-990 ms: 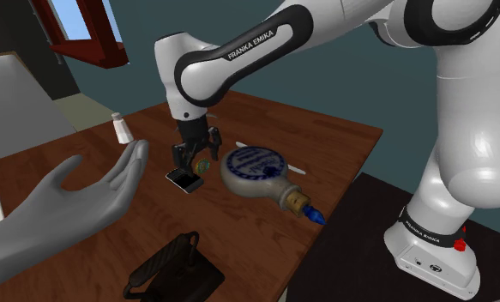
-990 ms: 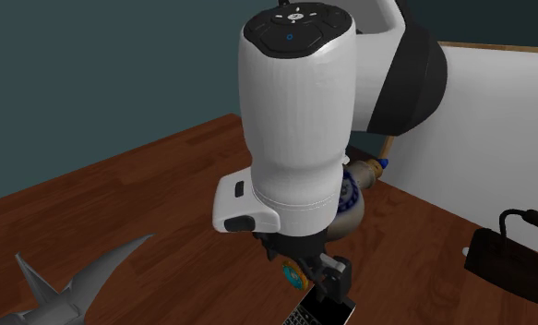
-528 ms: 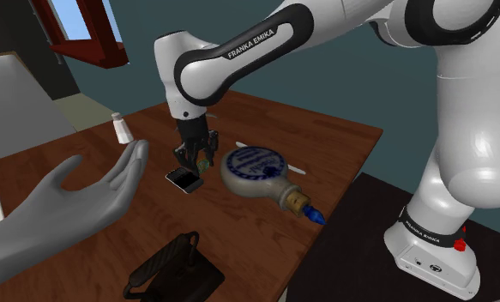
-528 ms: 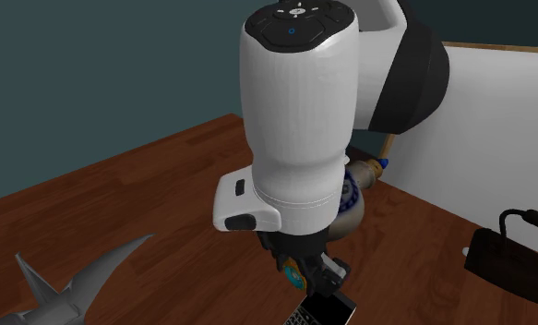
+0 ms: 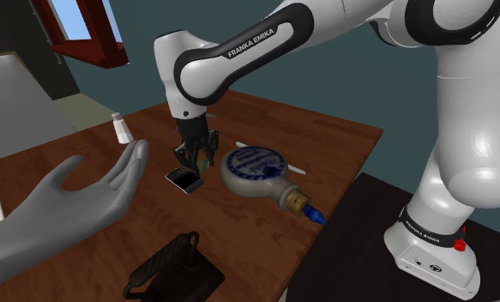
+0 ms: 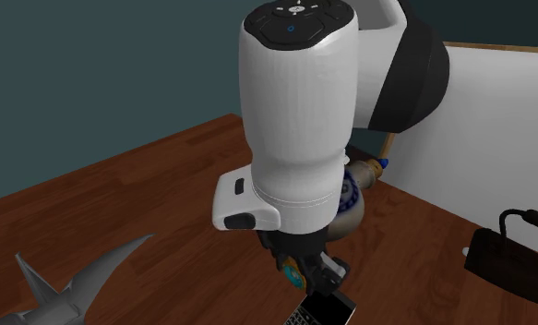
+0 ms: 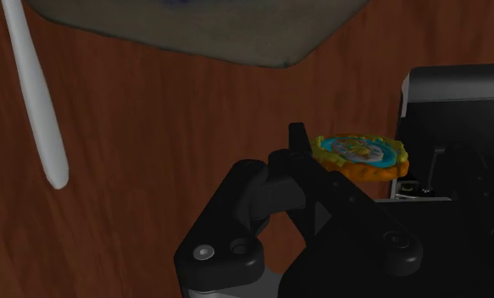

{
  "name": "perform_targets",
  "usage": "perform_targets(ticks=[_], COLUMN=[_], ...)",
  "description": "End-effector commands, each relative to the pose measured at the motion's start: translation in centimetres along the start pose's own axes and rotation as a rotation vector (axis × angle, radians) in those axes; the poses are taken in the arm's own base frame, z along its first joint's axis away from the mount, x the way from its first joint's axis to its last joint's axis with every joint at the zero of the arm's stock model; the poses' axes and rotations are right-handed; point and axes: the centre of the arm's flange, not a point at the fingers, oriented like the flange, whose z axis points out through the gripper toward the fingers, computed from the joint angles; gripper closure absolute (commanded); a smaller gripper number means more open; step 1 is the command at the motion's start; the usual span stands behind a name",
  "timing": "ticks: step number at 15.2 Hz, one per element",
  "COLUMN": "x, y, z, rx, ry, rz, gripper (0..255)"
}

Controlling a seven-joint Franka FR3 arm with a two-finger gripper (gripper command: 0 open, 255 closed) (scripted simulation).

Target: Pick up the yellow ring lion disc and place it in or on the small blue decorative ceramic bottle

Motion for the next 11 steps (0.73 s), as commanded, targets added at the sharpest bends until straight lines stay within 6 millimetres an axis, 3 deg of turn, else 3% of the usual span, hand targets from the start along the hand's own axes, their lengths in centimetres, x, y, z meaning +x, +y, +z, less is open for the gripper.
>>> perform_targets(ticks=[1,11], x=[-0.1,-0.6], y=[0.1,0.0], z=[-0.6,-5.9], rx=[-0.002,-0.002], ry=[-0.003,-0.003], rz=[0.001,0.001], gripper=[255,255])
